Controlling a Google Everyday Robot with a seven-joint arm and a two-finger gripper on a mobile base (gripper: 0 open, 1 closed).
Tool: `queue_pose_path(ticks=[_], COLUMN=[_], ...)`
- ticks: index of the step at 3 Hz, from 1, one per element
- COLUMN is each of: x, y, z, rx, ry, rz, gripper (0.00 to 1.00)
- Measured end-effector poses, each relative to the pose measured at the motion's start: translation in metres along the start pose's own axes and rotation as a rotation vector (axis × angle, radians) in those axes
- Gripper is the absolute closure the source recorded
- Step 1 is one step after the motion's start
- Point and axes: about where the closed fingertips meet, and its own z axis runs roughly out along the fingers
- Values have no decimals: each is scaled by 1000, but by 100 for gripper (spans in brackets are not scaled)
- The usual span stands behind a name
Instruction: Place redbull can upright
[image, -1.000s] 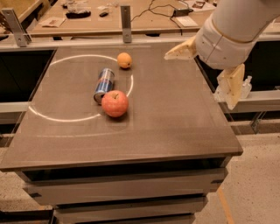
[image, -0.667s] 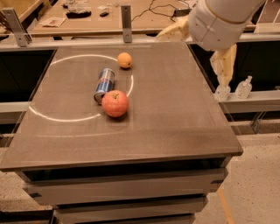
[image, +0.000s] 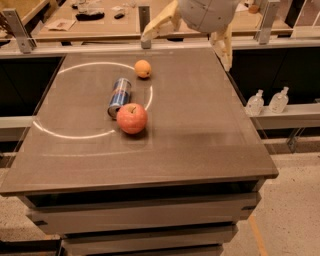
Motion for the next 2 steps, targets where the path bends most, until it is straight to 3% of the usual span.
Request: queue_pose_path(ticks=[1, 2], x=[4, 8], y=[-33, -64], z=[18, 34], rx=[-14, -37], ry=[-48, -27], rz=[-211, -302], gripper=[0, 0])
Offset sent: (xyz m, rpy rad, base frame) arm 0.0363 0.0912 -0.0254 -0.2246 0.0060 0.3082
